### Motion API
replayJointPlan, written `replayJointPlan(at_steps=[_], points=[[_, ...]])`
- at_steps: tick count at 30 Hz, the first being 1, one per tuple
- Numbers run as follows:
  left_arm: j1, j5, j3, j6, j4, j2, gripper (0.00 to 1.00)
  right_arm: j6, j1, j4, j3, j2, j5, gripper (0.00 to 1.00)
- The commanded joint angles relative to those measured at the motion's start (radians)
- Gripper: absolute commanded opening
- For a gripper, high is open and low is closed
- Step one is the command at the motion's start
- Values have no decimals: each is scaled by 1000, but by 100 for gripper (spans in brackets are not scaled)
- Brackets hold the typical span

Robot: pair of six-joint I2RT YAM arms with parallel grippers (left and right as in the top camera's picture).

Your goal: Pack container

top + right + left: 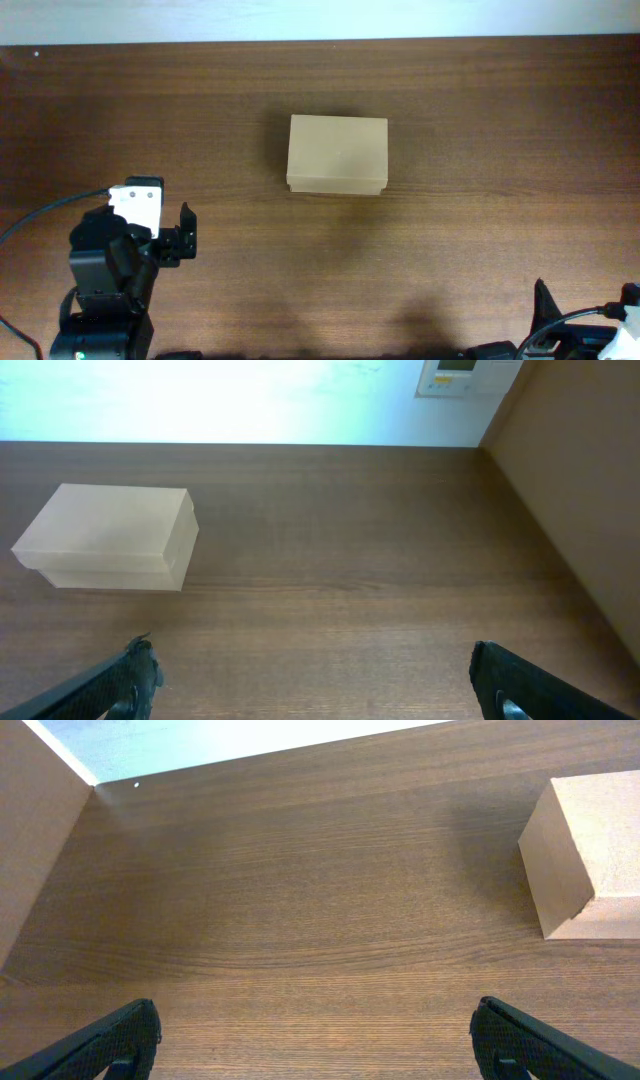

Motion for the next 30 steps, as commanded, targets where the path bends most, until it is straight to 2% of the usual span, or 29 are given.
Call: replayJointPlan(at_steps=[1, 4, 8, 15, 21, 25, 30], points=[[5, 0, -11, 1, -2, 1, 99, 0, 5, 3, -7, 2, 20, 99], [5, 0, -11, 1, -2, 1, 99, -11, -30, 10, -31, 2, 34, 99], [5, 0, -11, 1, -2, 1, 99, -14, -119, 143, -156, -20, 53, 99], [5, 0, -11, 1, -2, 1, 99, 1, -269, 642, -636, -144, -53, 99], [5, 0, -11, 1, -2, 1, 99, 5, -299, 935, -1013, -243, -171, 99], [5, 0, -11, 1, -2, 1, 99, 4, -273, 982, -1115, -337, -192, 99], [5, 0, -11, 1, -2, 1, 99, 4, -249, 977, -1139, -426, -190, 99]])
